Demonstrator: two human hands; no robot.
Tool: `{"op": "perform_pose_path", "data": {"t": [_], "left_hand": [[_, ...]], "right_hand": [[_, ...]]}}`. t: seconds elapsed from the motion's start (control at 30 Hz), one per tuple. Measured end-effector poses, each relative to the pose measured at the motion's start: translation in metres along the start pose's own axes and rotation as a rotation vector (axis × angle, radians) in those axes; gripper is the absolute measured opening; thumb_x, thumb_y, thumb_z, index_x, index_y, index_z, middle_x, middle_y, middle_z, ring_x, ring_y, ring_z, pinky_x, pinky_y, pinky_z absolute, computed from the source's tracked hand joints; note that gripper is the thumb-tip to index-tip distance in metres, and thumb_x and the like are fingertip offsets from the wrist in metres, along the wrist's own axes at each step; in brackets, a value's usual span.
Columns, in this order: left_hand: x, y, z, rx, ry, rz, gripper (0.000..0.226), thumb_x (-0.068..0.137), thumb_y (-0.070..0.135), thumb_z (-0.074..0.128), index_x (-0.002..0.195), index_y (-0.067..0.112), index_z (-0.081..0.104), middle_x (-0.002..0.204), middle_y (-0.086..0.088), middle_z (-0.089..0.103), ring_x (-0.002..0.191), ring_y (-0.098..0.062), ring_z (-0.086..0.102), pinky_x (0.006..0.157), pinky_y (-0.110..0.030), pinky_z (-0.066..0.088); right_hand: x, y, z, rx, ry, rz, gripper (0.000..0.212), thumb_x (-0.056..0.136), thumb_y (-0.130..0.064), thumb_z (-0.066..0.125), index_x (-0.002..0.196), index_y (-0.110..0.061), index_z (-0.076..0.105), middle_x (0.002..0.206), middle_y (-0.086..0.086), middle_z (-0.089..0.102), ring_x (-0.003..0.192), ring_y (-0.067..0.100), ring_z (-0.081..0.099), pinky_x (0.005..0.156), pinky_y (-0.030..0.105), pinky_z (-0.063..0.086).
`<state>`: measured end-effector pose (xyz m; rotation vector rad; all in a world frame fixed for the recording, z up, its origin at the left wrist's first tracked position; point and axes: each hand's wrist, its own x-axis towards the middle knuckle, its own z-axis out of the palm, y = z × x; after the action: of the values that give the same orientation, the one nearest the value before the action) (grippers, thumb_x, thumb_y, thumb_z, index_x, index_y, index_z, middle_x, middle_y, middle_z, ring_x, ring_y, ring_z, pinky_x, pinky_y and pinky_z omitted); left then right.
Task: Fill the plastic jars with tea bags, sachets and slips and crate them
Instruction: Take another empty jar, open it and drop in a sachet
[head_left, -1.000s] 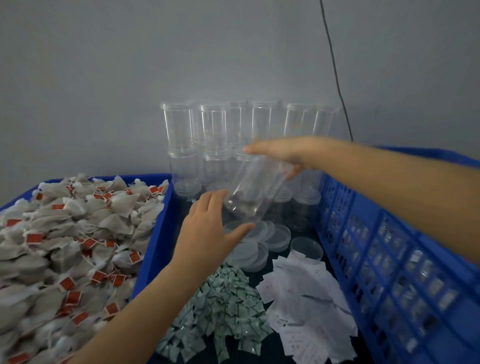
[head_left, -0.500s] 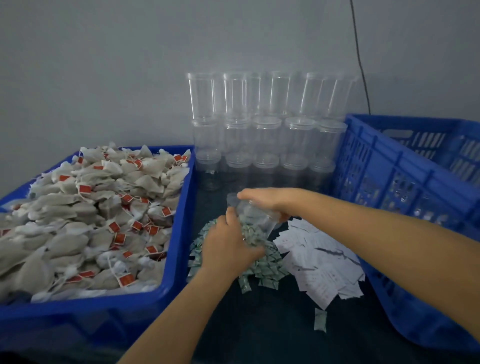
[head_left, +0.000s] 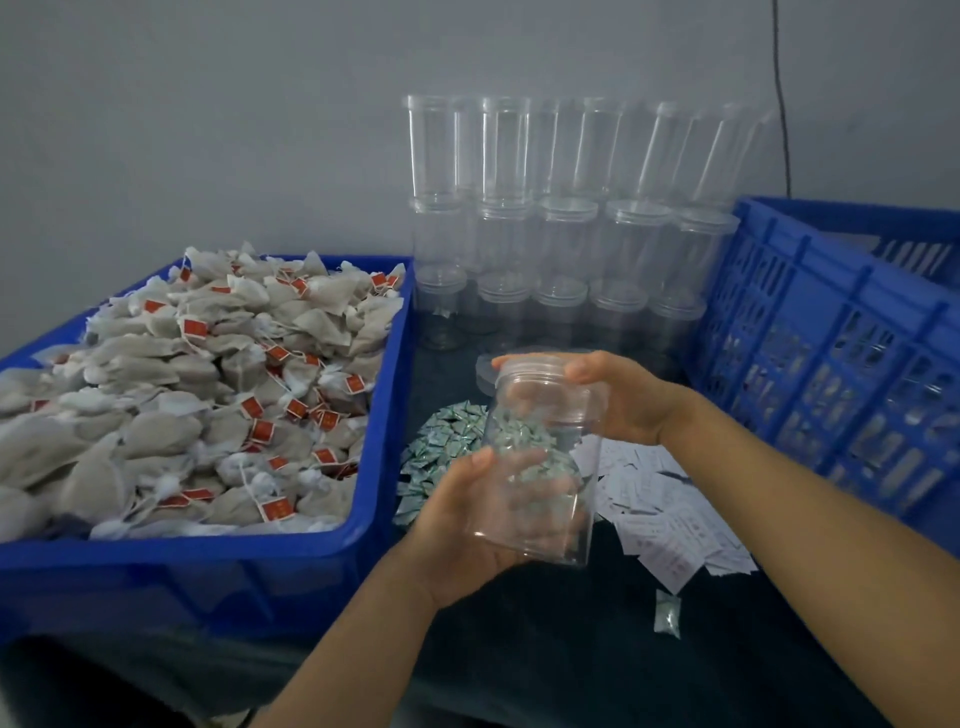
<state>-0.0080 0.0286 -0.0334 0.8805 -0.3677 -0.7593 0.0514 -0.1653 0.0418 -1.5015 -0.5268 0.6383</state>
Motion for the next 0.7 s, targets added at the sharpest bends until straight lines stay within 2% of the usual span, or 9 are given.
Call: {"op": "perform_pose_path", "data": {"t": [0.13, 0.2, 0.23, 0.3, 0.37, 0.43, 0.47, 0.6, 0.7], "left_hand": [[0.003, -0.005, -0.002, -0.146, -0.064, -0.024, 0.091, 0.060, 0.060, 0.077, 0.127, 0.003, 0.054, 0.120, -0.021, 0.061, 0.104, -0.038, 0.062, 0.085, -0.046, 0.052], [0.006, -0.006, 0.000, -0.017, 0.010, 0.034, 0.081, 0.065, 0.056, 0.075, 0.126, 0.008, 0.054, 0.118, -0.018, 0.063, 0.103, -0.035, 0.064, 0.083, -0.046, 0.053], [0.008, -0.006, 0.002, 0.144, 0.090, 0.093, 0.074, 0.067, 0.052, 0.074, 0.126, 0.014, 0.053, 0.117, -0.013, 0.064, 0.102, -0.031, 0.065, 0.082, -0.044, 0.054], [0.008, -0.002, 0.007, 0.561, 0.312, 0.230, 0.071, 0.065, 0.042, 0.079, 0.128, 0.030, 0.047, 0.118, 0.003, 0.064, 0.105, -0.016, 0.065, 0.082, -0.033, 0.054], [0.008, -0.001, 0.006, 1.129, 0.579, 0.387, 0.084, 0.060, 0.044, 0.083, 0.130, 0.038, 0.039, 0.128, 0.014, 0.053, 0.117, -0.005, 0.053, 0.095, -0.030, 0.047], [0.010, 0.000, 0.004, 1.771, 0.802, 0.538, 0.093, 0.057, 0.042, 0.086, 0.137, 0.028, 0.042, 0.134, 0.006, 0.050, 0.124, -0.015, 0.048, 0.106, -0.048, 0.036], [0.012, 0.000, 0.005, 1.971, 0.857, 0.584, 0.091, 0.055, 0.037, 0.089, 0.135, 0.023, 0.048, 0.133, 0.000, 0.054, 0.122, -0.022, 0.051, 0.105, -0.058, 0.033], [0.017, -0.002, 0.008, 2.292, 0.927, 0.719, 0.085, 0.054, 0.014, 0.089, 0.129, 0.023, 0.050, 0.129, -0.003, 0.060, 0.119, -0.027, 0.057, 0.105, -0.063, 0.024], [0.019, -0.007, 0.005, 2.359, 0.898, 0.825, 0.088, 0.055, 0.010, 0.087, 0.130, 0.023, 0.043, 0.131, -0.003, 0.059, 0.120, -0.026, 0.056, 0.106, -0.061, 0.018]], "right_hand": [[0.002, 0.016, -0.003, 0.236, -0.025, -0.060, 0.091, 0.054, -0.043, 0.089, 0.134, -0.013, 0.057, 0.121, 0.008, 0.069, 0.112, 0.020, 0.066, 0.093, 0.035, 0.056], [0.000, 0.020, -0.009, 0.347, -0.004, -0.057, 0.089, 0.052, -0.036, 0.090, 0.134, -0.015, 0.060, 0.130, 0.013, 0.064, 0.117, 0.026, 0.063, 0.101, 0.043, 0.051], [-0.003, 0.019, -0.014, 0.367, 0.031, -0.038, 0.091, 0.054, -0.038, 0.089, 0.136, -0.018, 0.059, 0.133, 0.013, 0.063, 0.118, 0.027, 0.063, 0.100, 0.045, 0.052], [-0.009, 0.013, -0.024, 0.258, 0.179, 0.059, 0.095, 0.063, -0.063, 0.080, 0.144, -0.024, 0.049, 0.141, 0.014, 0.058, 0.111, 0.025, 0.068, 0.087, 0.042, 0.060], [-0.012, 0.007, -0.031, 0.024, 0.366, 0.262, 0.107, 0.067, -0.087, 0.053, 0.153, -0.026, 0.036, 0.148, 0.020, 0.047, 0.099, 0.022, 0.071, 0.072, 0.035, 0.062], [-0.014, 0.004, -0.035, -0.111, 0.410, 0.462, 0.122, 0.057, -0.090, 0.044, 0.156, -0.020, 0.031, 0.142, 0.028, 0.050, 0.099, 0.033, 0.072, 0.069, 0.037, 0.061], [-0.016, 0.004, -0.035, -0.118, 0.392, 0.537, 0.128, 0.053, -0.091, 0.044, 0.155, -0.015, 0.034, 0.135, 0.030, 0.056, 0.099, 0.037, 0.072, 0.068, 0.038, 0.061], [-0.022, 0.012, -0.027, -0.076, 0.329, 0.634, 0.128, 0.051, -0.096, 0.041, 0.135, 0.000, 0.056, 0.107, 0.030, 0.071, 0.092, 0.039, 0.074, 0.067, 0.034, 0.062], [-0.023, 0.020, -0.023, 0.028, 0.330, 0.563, 0.115, 0.062, -0.089, 0.046, 0.127, 0.004, 0.062, 0.105, 0.026, 0.071, 0.091, 0.037, 0.073, 0.078, 0.039, 0.063]]}}
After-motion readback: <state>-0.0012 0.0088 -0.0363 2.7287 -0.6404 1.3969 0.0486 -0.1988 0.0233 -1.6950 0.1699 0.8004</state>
